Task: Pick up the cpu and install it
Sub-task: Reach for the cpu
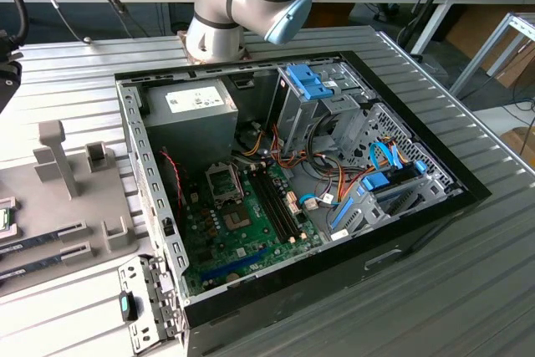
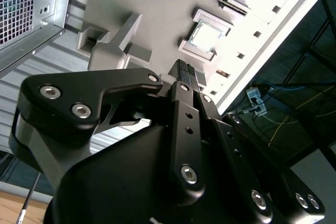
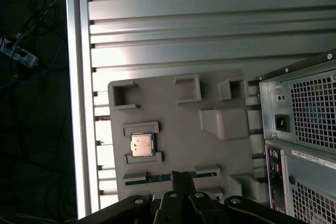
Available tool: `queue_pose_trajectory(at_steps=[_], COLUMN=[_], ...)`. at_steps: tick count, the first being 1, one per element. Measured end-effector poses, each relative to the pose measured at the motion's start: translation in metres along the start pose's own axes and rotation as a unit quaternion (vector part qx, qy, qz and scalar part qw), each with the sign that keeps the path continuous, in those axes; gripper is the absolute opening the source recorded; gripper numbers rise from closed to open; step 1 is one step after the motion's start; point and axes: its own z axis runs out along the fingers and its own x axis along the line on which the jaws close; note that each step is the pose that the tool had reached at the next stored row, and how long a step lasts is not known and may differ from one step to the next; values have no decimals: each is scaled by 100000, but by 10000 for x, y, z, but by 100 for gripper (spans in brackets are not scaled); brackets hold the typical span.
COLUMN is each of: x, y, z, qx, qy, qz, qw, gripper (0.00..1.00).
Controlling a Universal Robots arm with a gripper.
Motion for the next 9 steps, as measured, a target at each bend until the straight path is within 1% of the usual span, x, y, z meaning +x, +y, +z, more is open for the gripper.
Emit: queue_pose_trajectory(at_steps=[9], x=[0], y=[-1], z=[20], qx=[-1], qy=[2], qz=[-2], qw=[100000], gripper=[11])
